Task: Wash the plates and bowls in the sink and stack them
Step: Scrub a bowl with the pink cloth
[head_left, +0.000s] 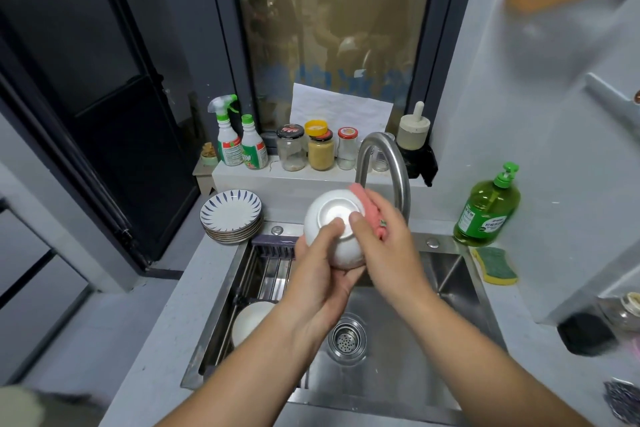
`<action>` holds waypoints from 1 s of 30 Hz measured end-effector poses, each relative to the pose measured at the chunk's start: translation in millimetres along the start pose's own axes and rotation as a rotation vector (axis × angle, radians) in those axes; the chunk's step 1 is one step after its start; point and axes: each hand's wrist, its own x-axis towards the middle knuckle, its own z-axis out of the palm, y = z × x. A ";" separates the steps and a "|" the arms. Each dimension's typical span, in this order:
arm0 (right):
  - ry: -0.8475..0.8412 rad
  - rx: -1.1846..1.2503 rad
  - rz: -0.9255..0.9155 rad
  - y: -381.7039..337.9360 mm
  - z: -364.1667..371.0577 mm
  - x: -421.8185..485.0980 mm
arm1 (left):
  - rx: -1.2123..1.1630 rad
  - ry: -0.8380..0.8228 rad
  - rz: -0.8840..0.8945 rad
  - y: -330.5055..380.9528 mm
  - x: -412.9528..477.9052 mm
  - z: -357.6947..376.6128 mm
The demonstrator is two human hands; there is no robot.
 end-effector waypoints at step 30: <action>-0.176 -0.359 -0.160 54.5 7.9 -6.6 | -0.002 0.133 -0.121 6.2 -1.6 -49.5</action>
